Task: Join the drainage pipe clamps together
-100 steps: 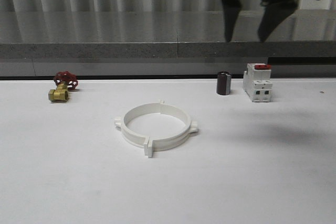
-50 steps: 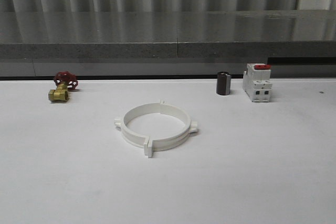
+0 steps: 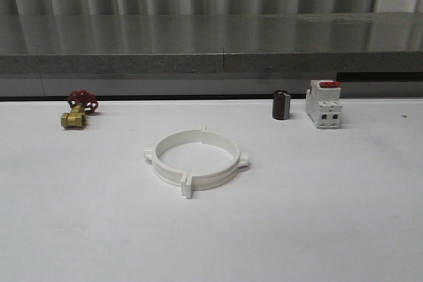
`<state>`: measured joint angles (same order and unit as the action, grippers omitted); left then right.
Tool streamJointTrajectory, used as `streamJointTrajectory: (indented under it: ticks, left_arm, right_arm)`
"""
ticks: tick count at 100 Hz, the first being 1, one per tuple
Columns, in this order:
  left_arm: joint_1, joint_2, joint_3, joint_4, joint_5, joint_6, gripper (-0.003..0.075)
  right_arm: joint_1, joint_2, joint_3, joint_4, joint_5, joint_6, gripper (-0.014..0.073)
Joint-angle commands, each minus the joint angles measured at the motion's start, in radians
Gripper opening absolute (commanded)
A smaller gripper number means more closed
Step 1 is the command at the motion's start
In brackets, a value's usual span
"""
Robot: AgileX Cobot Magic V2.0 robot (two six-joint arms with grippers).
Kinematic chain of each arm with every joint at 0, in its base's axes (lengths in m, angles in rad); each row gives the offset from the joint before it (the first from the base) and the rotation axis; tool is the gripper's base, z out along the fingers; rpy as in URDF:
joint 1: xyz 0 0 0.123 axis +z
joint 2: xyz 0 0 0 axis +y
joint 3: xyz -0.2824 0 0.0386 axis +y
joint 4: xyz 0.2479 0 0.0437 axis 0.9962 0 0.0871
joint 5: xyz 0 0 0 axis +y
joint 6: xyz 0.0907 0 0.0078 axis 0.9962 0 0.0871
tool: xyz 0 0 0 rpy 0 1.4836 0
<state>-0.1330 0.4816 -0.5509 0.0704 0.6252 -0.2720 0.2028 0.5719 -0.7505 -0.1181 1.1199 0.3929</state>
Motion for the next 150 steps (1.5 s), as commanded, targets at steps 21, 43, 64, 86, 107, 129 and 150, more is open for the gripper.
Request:
streamJointTrajectory:
  ticks: [21,43,64,86,107,129,150]
  left_arm:
    - [0.001,0.005,-0.026,0.003,-0.068,0.0,-0.002]
    - [0.001,0.005,-0.026,0.003,-0.068,0.0,-0.002]
    - [0.001,0.005,-0.026,0.003,-0.068,0.0,-0.002]
    - [0.001,0.005,-0.026,0.003,-0.068,0.0,-0.002]
    - [0.001,0.005,-0.026,0.003,-0.068,0.0,-0.002]
    - [0.001,0.005,-0.026,0.003,-0.068,0.0,-0.002]
    - [0.001,0.005,-0.026,0.003,-0.068,0.0,-0.002]
  right_arm:
    - [-0.006,-0.04,-0.023,-0.013,-0.014,-0.012,-0.0057]
    - [-0.006,-0.04,-0.023,-0.012,-0.012,-0.012,-0.0068]
    - [-0.006,-0.04,-0.023,-0.012,-0.012,-0.012,-0.0068]
    - [-0.006,-0.04,-0.022,-0.018,-0.014,-0.012,-0.0068]
    - [-0.009,-0.122,0.065,-0.084,-0.248,-0.013,-0.0068]
    - [-0.095,-0.328,0.311,-0.077,-0.565,-0.027,-0.0068]
    - [-0.185,-0.515,0.508,0.084,-0.762,-0.257,-0.0068]
